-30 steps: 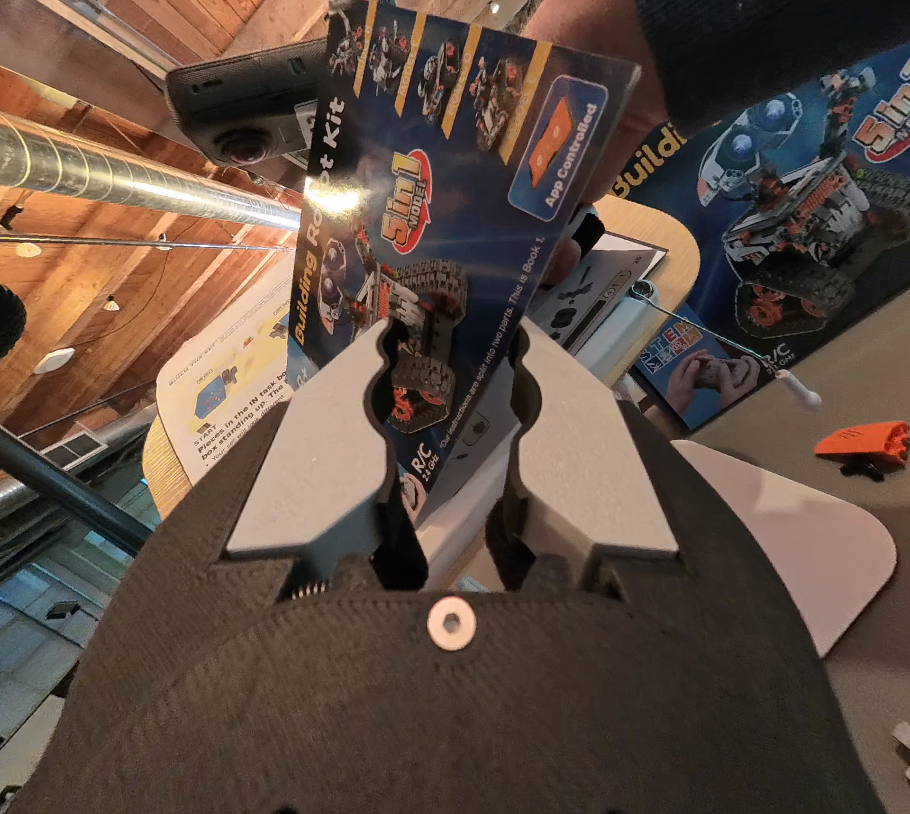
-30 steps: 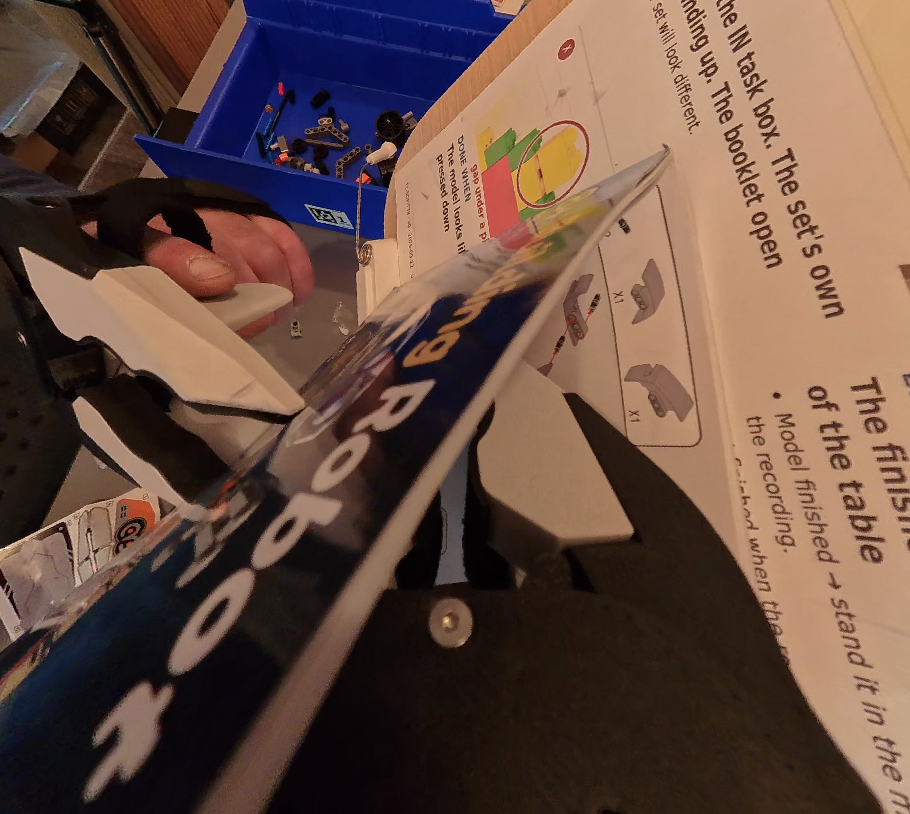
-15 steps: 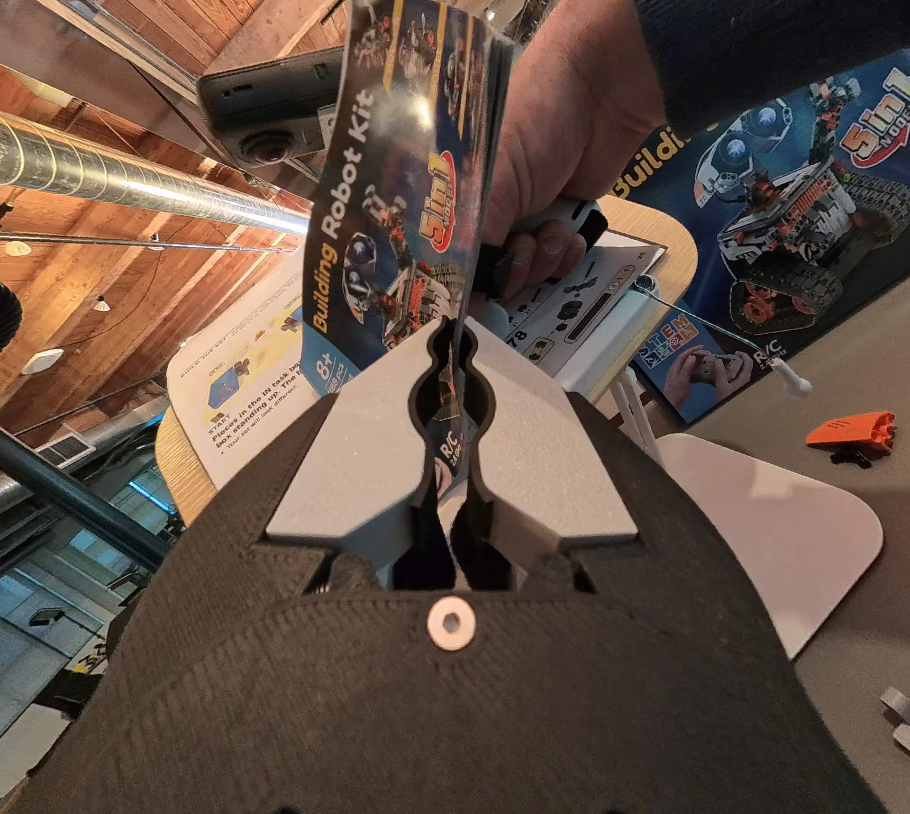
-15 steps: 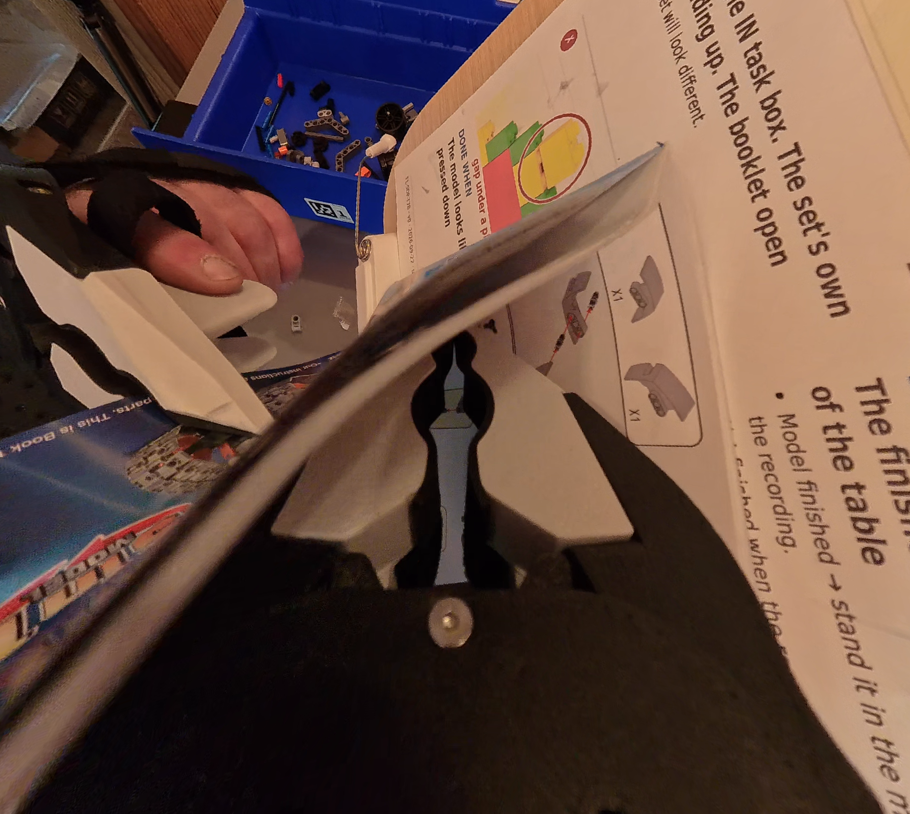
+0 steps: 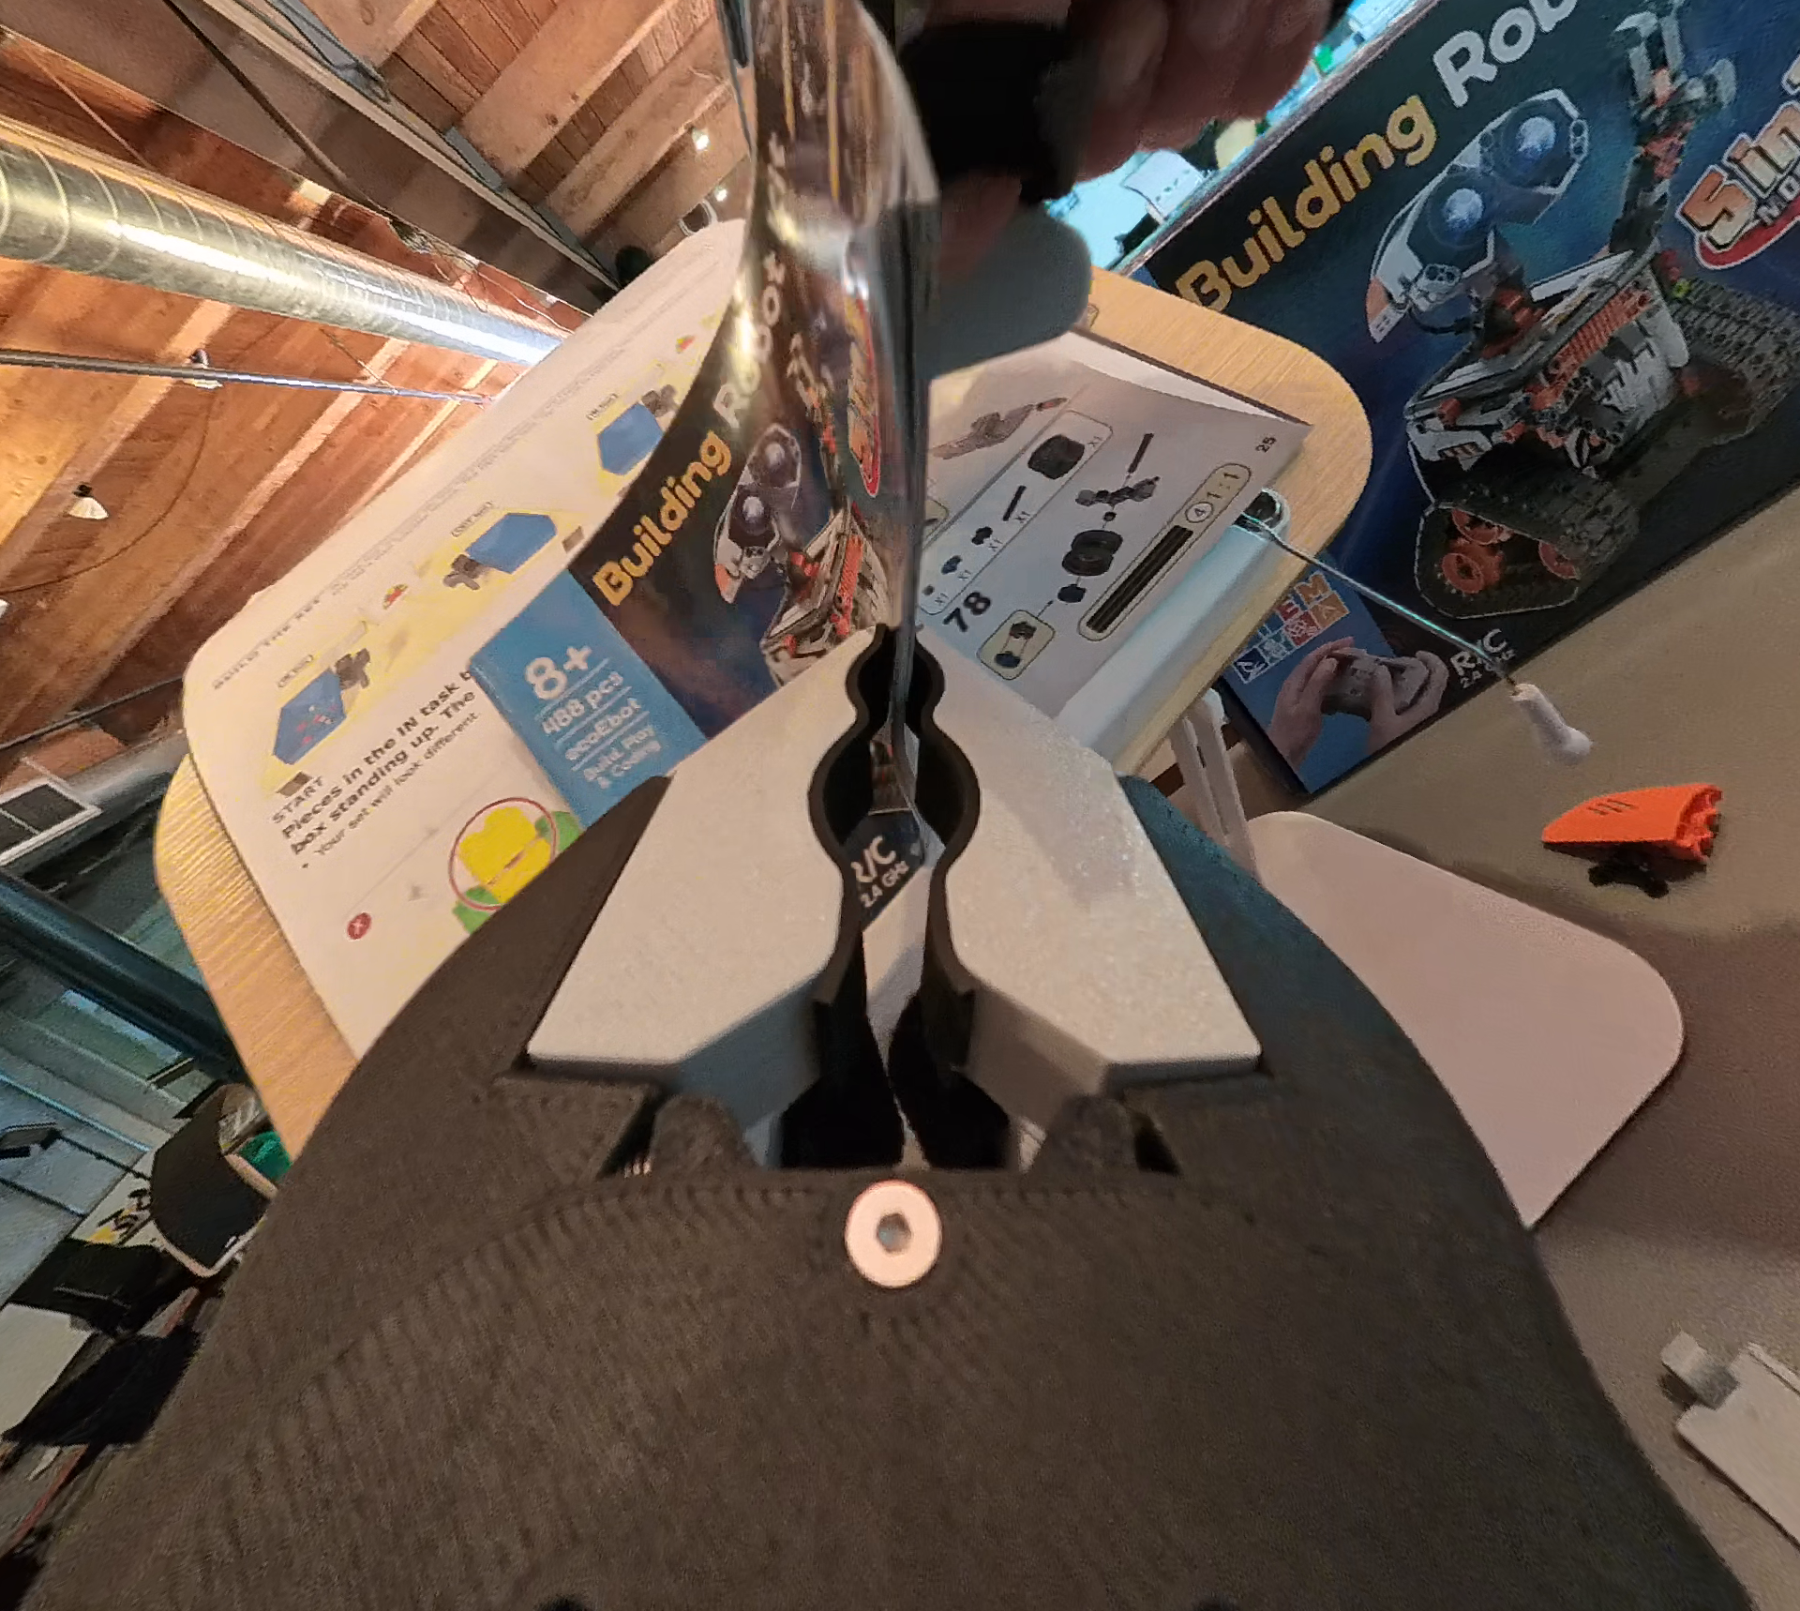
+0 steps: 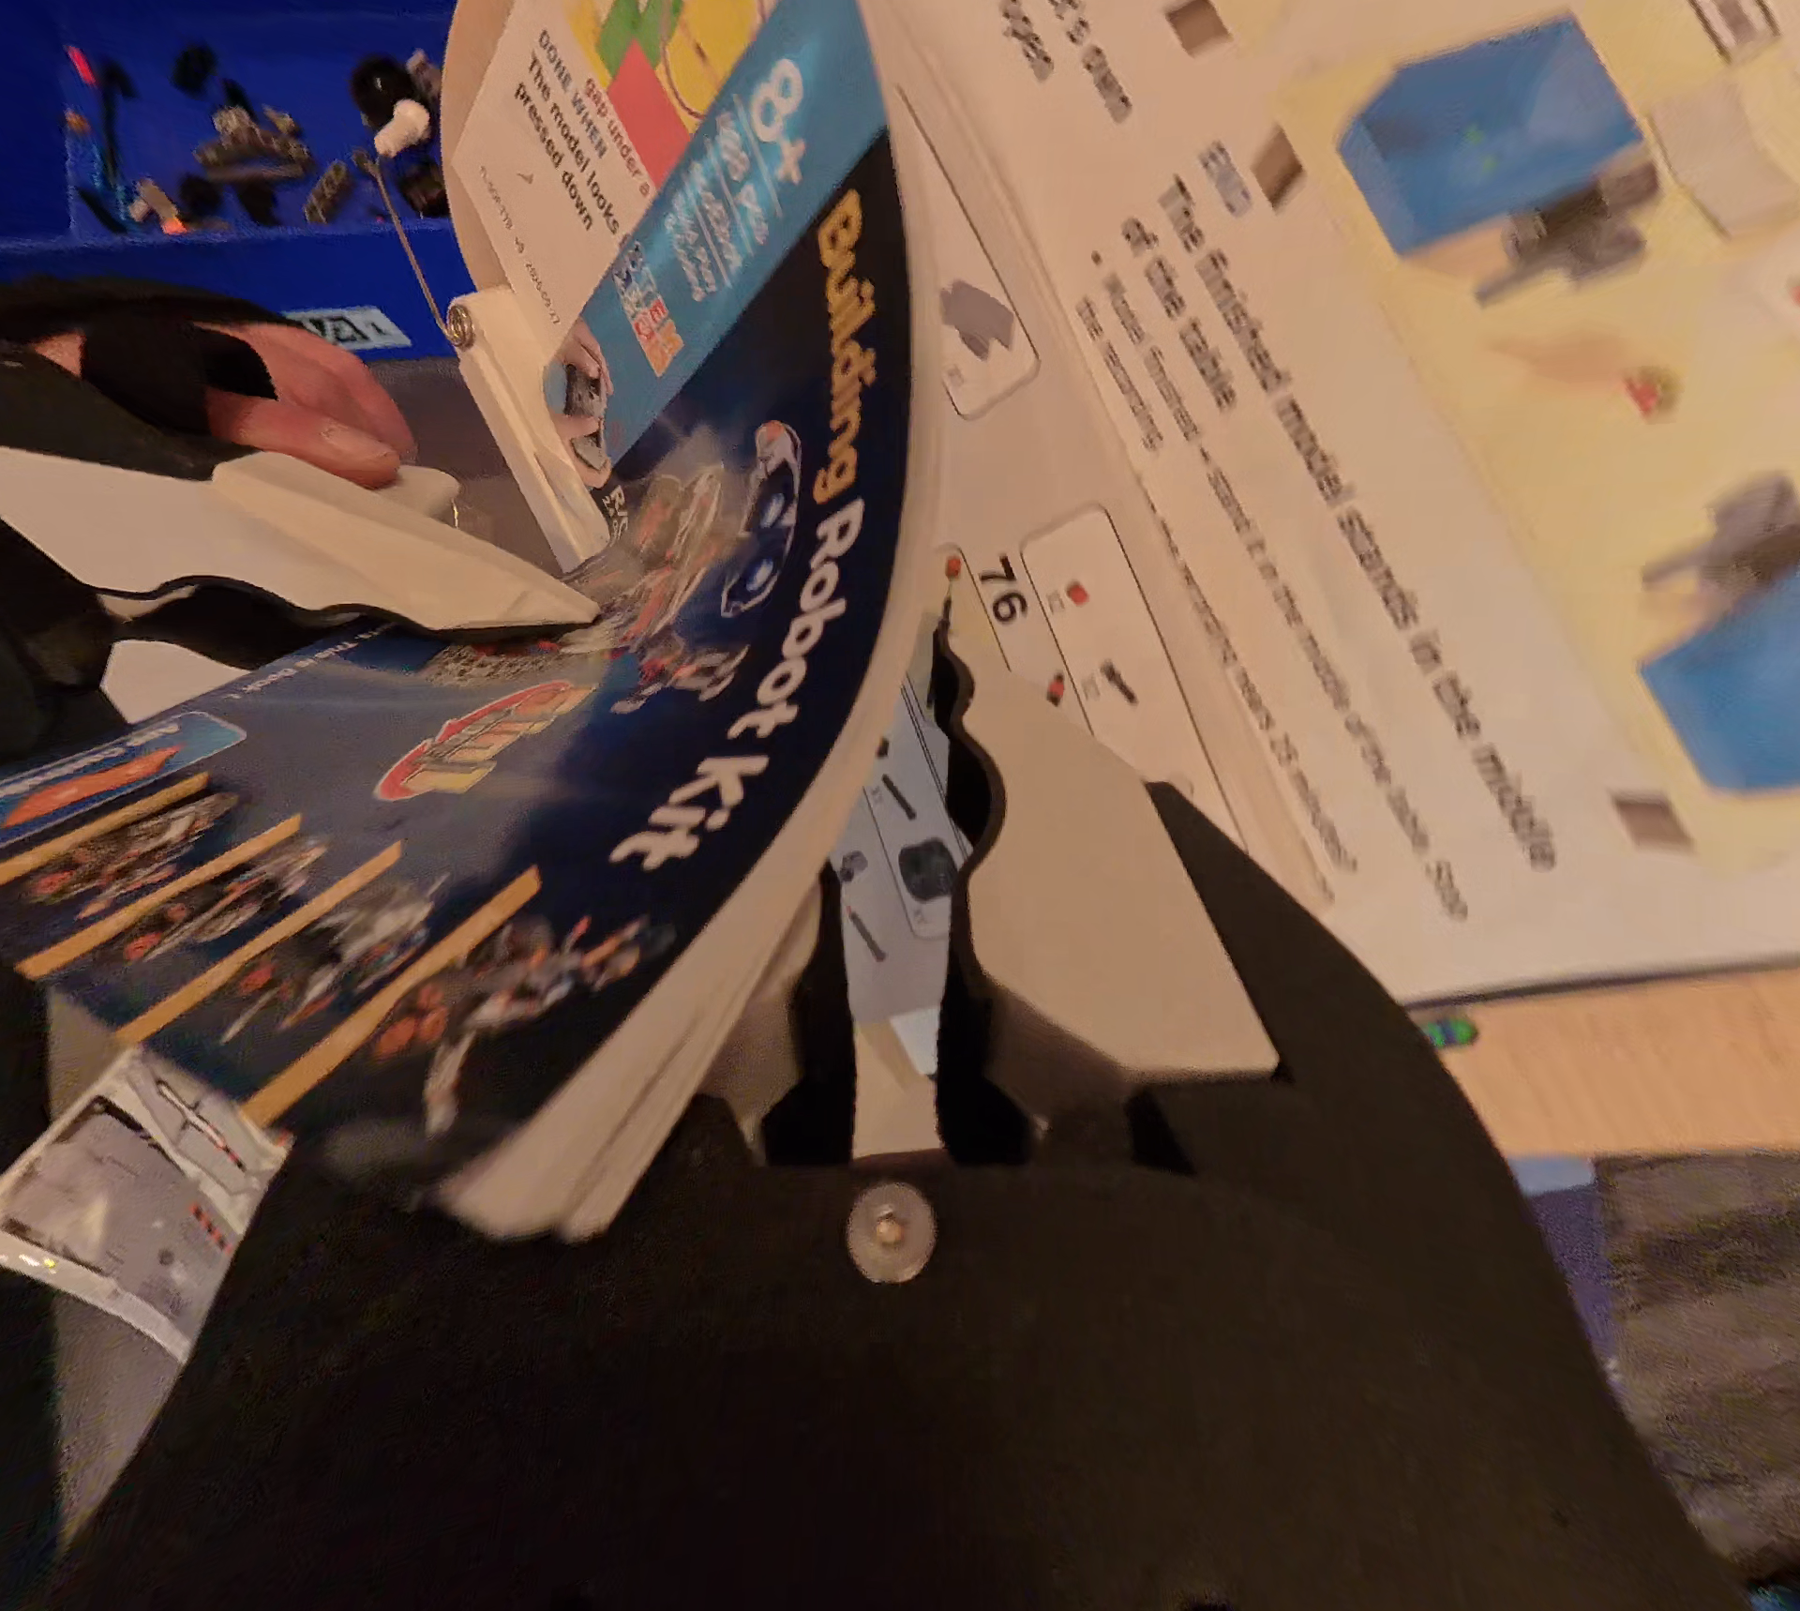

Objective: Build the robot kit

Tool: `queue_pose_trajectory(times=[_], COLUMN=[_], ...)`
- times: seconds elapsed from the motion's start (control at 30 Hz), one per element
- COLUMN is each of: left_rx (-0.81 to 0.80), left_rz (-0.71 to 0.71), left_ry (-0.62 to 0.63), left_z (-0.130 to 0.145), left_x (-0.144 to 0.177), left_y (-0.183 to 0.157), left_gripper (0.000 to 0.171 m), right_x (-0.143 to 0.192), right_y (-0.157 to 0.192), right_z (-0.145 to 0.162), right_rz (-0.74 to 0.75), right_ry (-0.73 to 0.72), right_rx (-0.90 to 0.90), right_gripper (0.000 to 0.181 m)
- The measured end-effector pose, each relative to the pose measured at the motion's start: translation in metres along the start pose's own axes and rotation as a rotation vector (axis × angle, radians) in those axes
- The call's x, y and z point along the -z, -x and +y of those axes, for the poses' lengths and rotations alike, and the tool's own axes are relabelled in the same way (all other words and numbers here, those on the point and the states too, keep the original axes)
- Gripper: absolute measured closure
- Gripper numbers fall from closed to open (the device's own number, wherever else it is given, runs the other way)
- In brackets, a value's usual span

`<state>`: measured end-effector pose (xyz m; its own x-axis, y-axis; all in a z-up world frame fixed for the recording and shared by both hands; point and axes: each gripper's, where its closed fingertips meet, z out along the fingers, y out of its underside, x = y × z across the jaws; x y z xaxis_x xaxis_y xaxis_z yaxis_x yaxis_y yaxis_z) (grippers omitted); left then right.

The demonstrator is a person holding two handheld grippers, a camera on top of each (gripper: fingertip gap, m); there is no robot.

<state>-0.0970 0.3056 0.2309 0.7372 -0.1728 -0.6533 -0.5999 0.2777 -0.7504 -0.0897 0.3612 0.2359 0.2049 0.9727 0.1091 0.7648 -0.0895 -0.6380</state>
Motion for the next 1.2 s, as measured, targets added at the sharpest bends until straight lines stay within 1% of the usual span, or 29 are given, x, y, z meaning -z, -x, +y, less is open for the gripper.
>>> queue_pose_trajectory(times=[0.1,0.17,0.2,0.23,0.3,0.33,0.4,0.47,0.5,0.53,0.6,0.63,0.7,0.73,0.77,0.8,0.83,1.03,1.2], left_rx=[0.010,0.022,0.027,0.027,0.028,0.030,0.031,0.031,0.028,0.023,0.006,0.001,-0.009,-0.010,-0.010,-0.008,-0.015,-0.017,-0.024], left_rz=[0.009,0.007,0.008,0.010,0.009,0.009,0.009,0.010,0.016,0.024,0.013,0.014,0.012,0.011,0.019,0.022,0.022,0.056,0.083], left_ry=[0.017,0.026,0.030,0.033,0.038,0.041,0.047,0.051,0.057,0.067,0.067,0.070,0.068,0.069,0.082,0.085,0.080,0.074,0.042], left_z=[0.003,0.004,0.004,0.005,0.006,0.006,0.006,0.007,0.008,0.009,0.009,0.009,0.010,0.010,0.012,0.013,0.013,0.015,0.013], left_x=[-0.004,-0.005,-0.006,-0.007,-0.008,-0.009,-0.010,-0.011,-0.012,-0.013,-0.013,-0.013,-0.014,-0.014,-0.015,-0.016,-0.016,-0.015,-0.012], left_y=[-0.004,-0.004,-0.004,-0.005,-0.006,-0.006,-0.007,-0.008,-0.009,-0.011,-0.012,-0.012,-0.012,-0.012,-0.013,-0.014,-0.014,-0.021,-0.025], left_gripper=[0.171,0.171,0.171,0.171,0.171,0.171,0.171,0.171,0.171,0.171,0.171,0.171,0.170,0.169,0.167,0.167,0.164,0.150,0.148], right_x=[0.015,0.031,0.041,0.050,0.065,0.071,0.081,0.090,0.092,0.091,0.080,0.075,0.069,0.069,0.068,0.066,0.065,0.060,0.055], right_y=[-0.006,-0.017,-0.019,-0.019,-0.010,-0.005,0.007,0.022,0.029,0.035,0.049,0.052,0.052,0.053,0.051,0.048,0.046,0.033,0.025], right_z=[0.015,0.023,0.023,0.024,0.028,0.029,0.033,0.029,0.027,0.025,0.021,0.019,0.014,0.011,0.011,0.012,0.014,0.031,0.042], right_rz=[-0.017,-0.001,-0.006,-0.028,-0.075,-0.098,-0.159,-0.247,-0.265,-0.267,-0.267,-0.251,-0.221,-0.223,-0.209,-0.178,-0.166,-0.147,-0.110], right_ry=[-0.091,-0.187,-0.262,-0.322,-0.395,-0.435,-0.497,-0.594,-0.617,-0.628,-0.598,-0.591,-0.596,-0.603,-0.598,-0.593,-0.589,-0.571,-0.560], right_rx=[-0.150,-0.245,-0.281,-0.314,-0.344,-0.357,-0.398,-0.437,-0.440,-0.439,-0.436,-0.437,-0.456,-0.454,-0.454,-0.441,-0.433,-0.485,-0.497], right_gripper=[0.165,0.170,0.172,0.169,0.155,0.151,0.134,0.132,0.131,0.131,0.131,0.131,0.138,0.138,0.143,0.161,0.168,0.180,0.181])
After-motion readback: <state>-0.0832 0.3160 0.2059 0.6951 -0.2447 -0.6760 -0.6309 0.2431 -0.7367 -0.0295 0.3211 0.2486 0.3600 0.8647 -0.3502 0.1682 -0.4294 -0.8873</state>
